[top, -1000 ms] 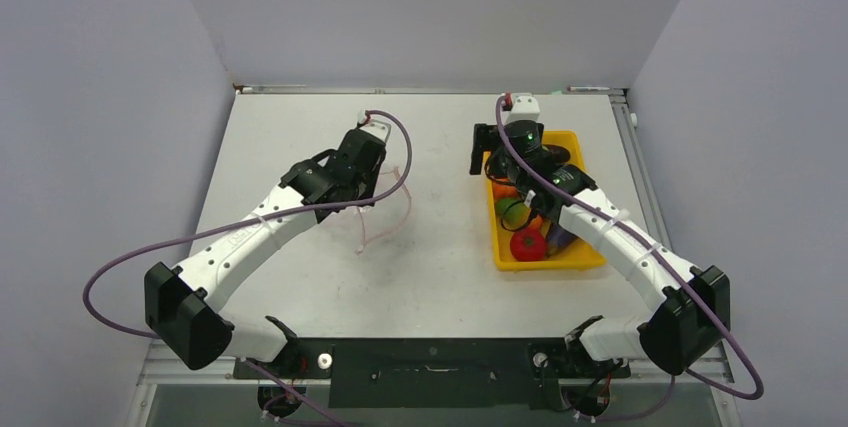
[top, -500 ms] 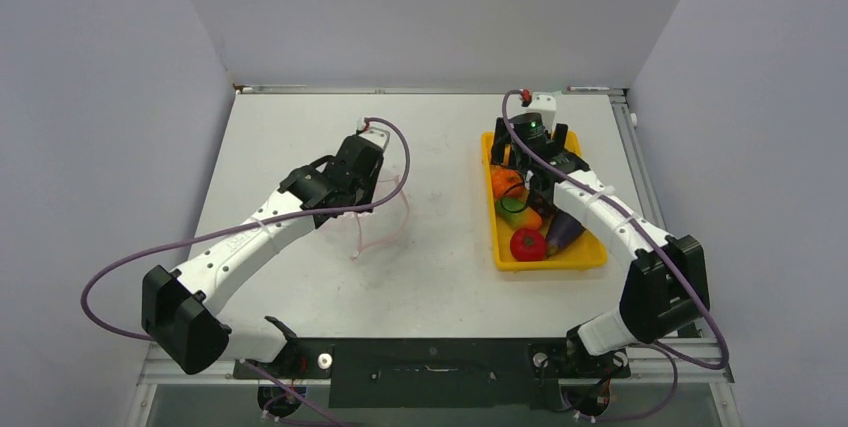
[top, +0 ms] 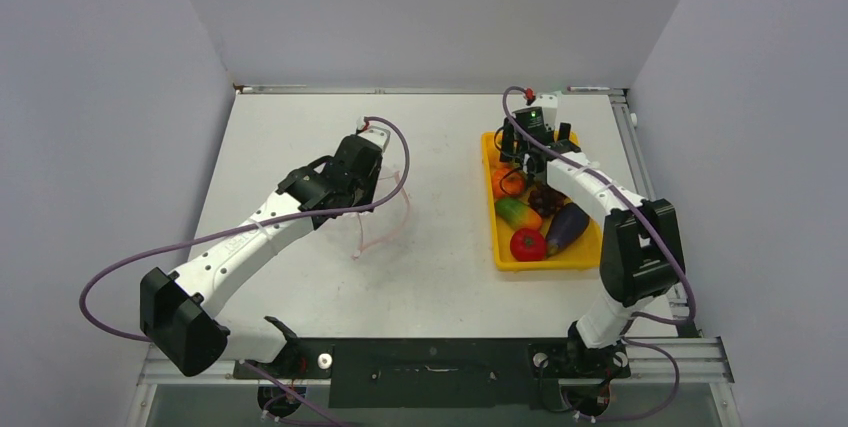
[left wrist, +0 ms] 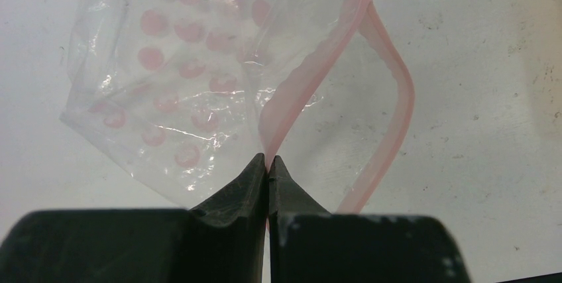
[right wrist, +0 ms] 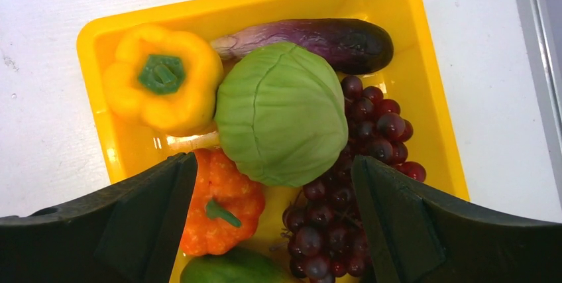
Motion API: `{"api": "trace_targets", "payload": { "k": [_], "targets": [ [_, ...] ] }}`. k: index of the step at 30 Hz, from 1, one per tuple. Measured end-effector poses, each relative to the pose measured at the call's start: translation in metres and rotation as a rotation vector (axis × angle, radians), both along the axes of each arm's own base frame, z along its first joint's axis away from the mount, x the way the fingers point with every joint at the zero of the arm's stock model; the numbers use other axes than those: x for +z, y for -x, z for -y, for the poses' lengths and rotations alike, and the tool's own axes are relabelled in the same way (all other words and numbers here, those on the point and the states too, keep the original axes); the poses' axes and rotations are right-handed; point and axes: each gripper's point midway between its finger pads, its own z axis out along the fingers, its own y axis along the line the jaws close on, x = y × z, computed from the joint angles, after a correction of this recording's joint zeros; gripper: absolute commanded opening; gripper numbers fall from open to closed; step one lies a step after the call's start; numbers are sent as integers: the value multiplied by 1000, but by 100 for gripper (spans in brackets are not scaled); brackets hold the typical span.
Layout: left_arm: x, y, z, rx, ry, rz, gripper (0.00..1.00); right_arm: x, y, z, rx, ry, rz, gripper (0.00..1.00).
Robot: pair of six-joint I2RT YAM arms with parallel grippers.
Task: Place the food in the zip-top bag and seal the zipper
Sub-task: Pick up the fake fruit from the bin.
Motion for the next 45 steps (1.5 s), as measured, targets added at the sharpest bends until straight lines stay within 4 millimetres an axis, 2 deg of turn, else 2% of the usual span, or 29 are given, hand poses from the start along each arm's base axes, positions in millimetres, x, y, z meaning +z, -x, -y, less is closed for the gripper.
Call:
{"api": "trace_targets", "payload": {
  "k": [6,12,16,19,28,33,41,45],
  "targets": [
    [0,0,0,-2,3,1,0,-15,-12,0,-2,-4,-23,94],
    [-1,0,1,-2,2,-1,0,-28,-17,9,-24,1,-45,100],
    [-3,1,0,-2,0,-3,0,-31,-20,11,-29,-1,-48,88],
    [-3,1,0,-2,0,-3,0,-32,-20,11,-29,-2,-48,75],
    [-3,1,0,-2,0,-3,0,-31,-21,9,-18,-8,-45,25],
    [-3,1,0,-2,0,-3,0,-31,-21,9,-20,-9,-44,6],
    [-3,1,0,-2,0,-3,0,-32,-19,10,-22,-8,-47,5],
    [-3,1,0,-2,0,-3,0,-26,-14,12,-27,-8,-34,5]
  ]
}}
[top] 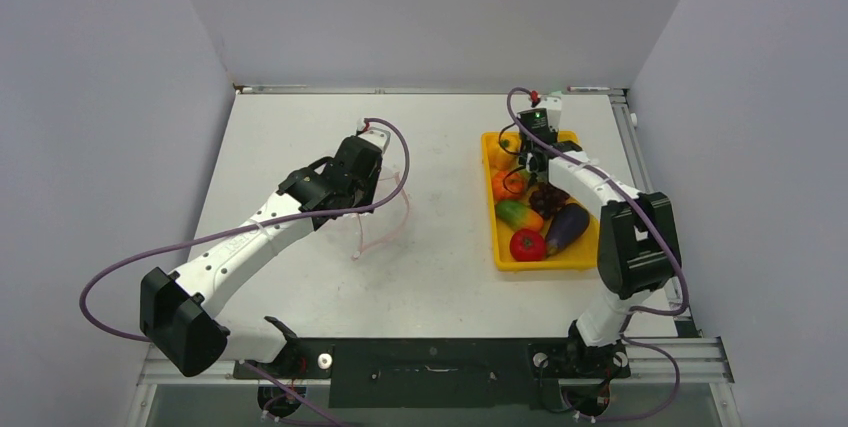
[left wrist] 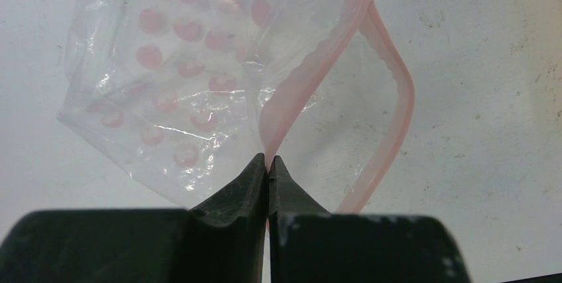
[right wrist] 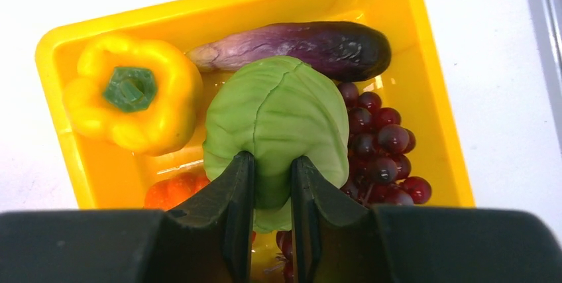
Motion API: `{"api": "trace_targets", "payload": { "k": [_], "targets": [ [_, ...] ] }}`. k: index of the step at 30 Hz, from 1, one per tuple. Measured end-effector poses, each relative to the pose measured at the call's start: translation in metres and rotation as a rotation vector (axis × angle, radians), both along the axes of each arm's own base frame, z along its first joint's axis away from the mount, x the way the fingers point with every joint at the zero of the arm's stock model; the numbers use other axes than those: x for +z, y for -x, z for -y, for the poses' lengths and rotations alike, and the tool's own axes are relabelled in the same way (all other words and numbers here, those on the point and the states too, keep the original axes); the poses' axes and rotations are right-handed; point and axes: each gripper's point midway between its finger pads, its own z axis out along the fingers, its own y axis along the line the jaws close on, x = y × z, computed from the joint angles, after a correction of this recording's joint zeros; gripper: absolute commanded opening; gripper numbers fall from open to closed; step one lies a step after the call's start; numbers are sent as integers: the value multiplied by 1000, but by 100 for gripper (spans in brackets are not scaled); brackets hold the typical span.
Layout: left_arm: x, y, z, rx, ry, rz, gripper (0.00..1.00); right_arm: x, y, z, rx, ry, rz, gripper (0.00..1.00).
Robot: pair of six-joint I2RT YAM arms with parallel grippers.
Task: Place the food in the zip-top bag and seal the zipper
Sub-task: Pick up the fake fruit from the bin, then place the fake fruit in the zipper food storage bag.
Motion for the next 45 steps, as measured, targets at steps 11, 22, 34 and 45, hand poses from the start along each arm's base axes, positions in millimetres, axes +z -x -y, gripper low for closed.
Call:
{"api": "trace_targets", "payload": {
  "k": [11,22,34,45],
  "targets": [
    [0,0,0,0,1,1,0,66,19,-8,17,-31,153,5],
    [0,0,0,1,0,1,0,118,60,-66,262,-234,253,5],
    [0,0,0,1,0,1,0,146,129,-153,654,-570,232,5],
    [0,0,0,0,1,0,0,157,183,-227,891,-815,166,5]
  ]
}}
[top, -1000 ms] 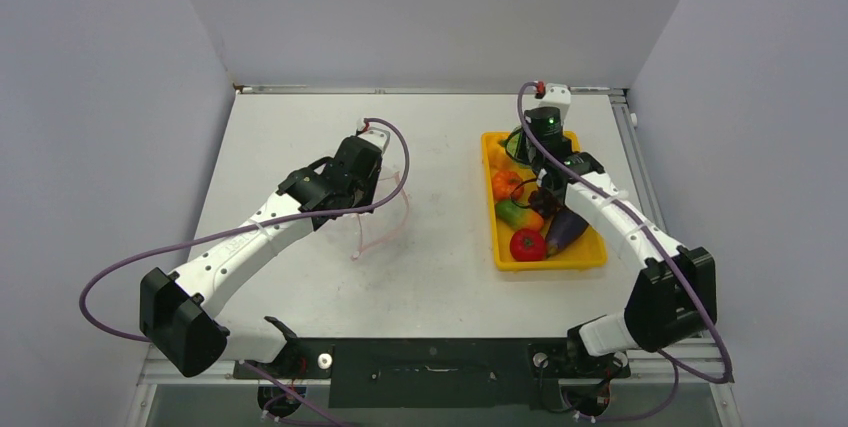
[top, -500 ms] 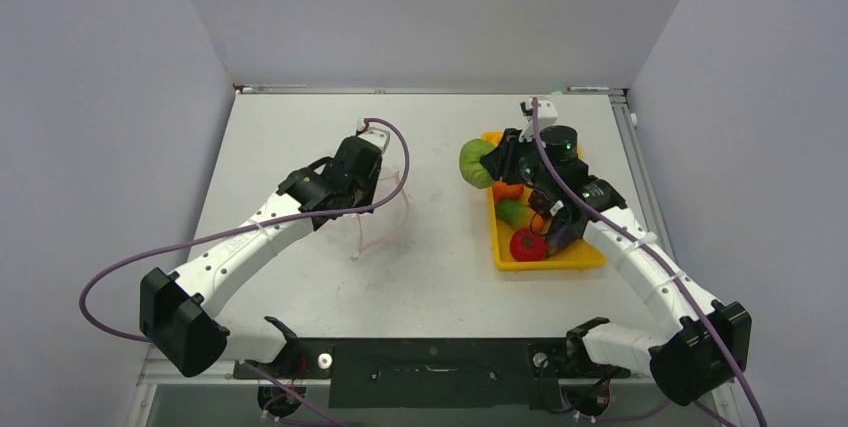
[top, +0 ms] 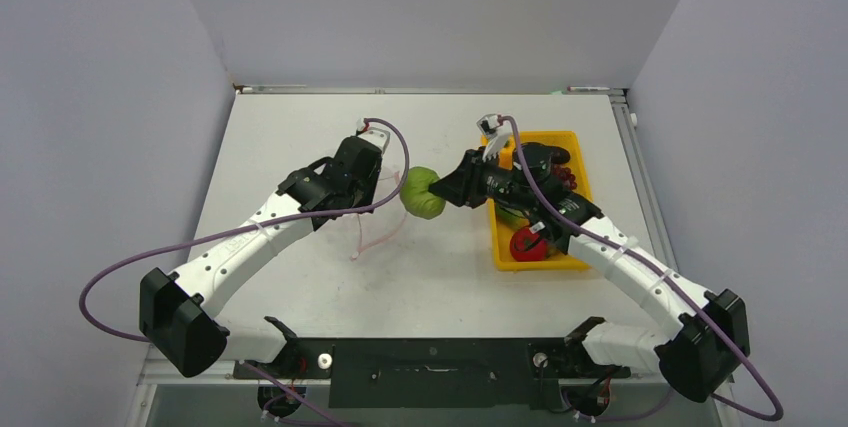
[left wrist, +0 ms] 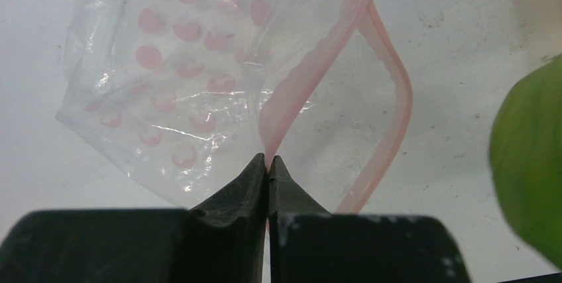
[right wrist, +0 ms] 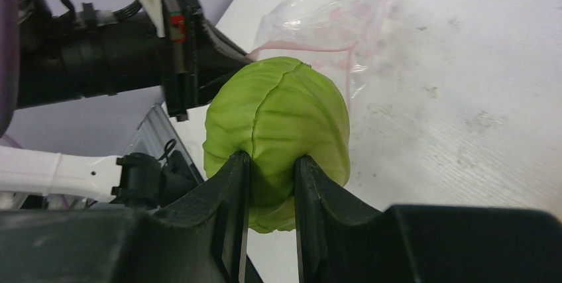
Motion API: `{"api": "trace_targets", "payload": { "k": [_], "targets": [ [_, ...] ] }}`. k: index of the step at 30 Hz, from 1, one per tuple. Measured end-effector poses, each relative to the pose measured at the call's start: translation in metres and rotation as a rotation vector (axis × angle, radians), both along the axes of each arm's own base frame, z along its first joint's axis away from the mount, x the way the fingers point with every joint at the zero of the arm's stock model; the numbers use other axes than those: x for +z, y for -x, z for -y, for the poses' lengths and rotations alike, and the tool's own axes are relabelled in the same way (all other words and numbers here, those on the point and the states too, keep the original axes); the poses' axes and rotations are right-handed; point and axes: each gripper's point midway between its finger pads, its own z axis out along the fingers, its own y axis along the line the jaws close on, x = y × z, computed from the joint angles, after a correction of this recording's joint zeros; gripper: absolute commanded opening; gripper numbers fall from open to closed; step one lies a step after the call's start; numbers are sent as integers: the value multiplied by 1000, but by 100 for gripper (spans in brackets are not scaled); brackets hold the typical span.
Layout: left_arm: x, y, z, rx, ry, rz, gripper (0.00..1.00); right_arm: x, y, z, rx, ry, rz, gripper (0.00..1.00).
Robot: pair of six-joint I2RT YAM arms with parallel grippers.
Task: Place the food in the zip-top bag and seal the zipper
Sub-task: Place the fake fruit in the zipper food storage bag.
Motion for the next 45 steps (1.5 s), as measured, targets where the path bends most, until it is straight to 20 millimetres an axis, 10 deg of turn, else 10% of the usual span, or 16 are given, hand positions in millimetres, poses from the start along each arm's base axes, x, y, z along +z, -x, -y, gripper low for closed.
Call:
{"api": "trace_targets", "payload": {
  "k": [10,33,45],
  "targets": [
    [3,1,0,-2,9,6,0,-23,23,-61,114,-20,-57,5],
    [16,7,4,-34,84,27,0,-74,-18,-108,-63,55,-154,7],
    [49,13,10,-70,195,131,0,-71,-24,-126,-112,48,-151,76]
  ]
}}
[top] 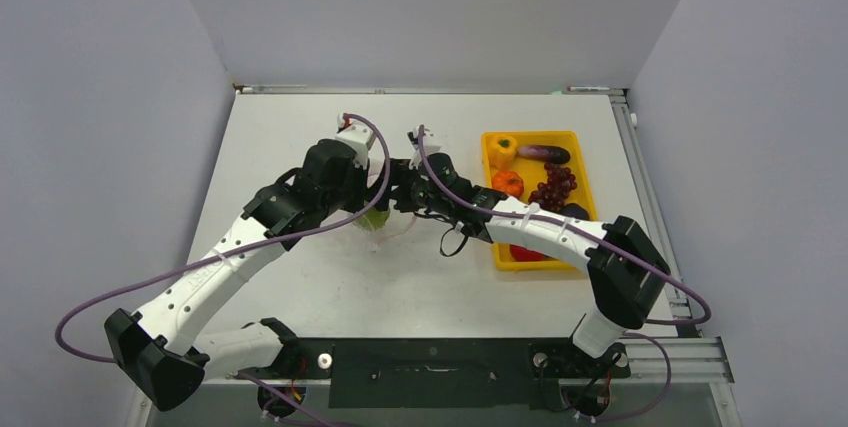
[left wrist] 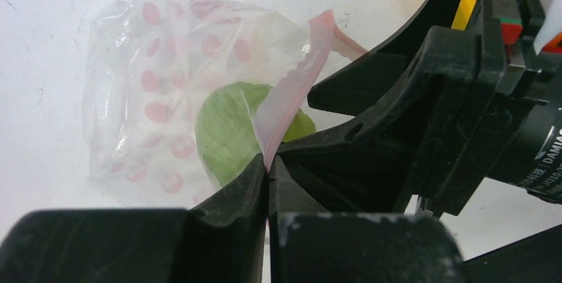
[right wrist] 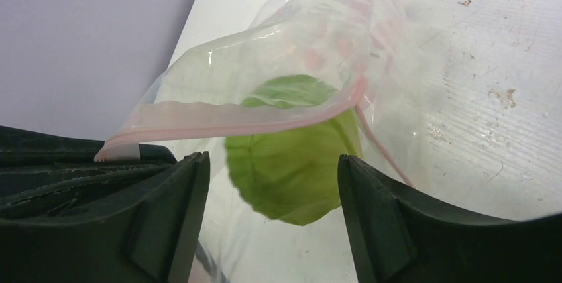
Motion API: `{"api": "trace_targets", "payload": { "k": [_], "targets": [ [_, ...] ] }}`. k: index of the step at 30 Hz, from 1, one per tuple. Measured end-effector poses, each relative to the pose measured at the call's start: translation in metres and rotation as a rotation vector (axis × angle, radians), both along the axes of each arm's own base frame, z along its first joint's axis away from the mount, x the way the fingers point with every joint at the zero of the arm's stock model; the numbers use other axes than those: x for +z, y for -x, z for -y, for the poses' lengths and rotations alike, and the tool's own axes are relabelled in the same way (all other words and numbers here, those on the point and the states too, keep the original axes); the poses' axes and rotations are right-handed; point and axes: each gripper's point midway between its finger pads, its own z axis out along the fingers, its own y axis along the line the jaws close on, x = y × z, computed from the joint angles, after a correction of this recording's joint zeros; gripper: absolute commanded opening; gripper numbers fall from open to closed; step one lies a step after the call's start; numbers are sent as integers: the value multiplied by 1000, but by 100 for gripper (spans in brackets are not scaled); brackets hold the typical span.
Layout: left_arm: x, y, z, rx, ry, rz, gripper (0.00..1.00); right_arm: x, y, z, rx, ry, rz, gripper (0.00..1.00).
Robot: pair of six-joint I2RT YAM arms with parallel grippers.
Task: Place the food in the zip-top bag and seal the zipper
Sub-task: Place the fake fruit in the zipper food storage bag, then pick up the fake vegetable from the bin.
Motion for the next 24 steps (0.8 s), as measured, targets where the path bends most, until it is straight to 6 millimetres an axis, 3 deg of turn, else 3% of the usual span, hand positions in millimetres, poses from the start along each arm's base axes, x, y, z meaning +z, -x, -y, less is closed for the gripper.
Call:
{"api": "trace_targets", "payload": {
  "k": [3,8,13,18,24],
  "targets": [
    [2,-1,-1,6,1,7,0,3,-2,1,-5,6,12,83],
    [0,-1,-2,13,-3,7,0,9,2,9,0,39,30,85],
    [1,-2,-3,21,-5,11,0,36,9,27,2,57,91,85],
    [1,-2,-4,24,-3,14,0,62,13,57,-38,109,170,86],
    [3,-4,-2,25,4,23,0,71,10,98,-127,226,233,87]
  ]
}}
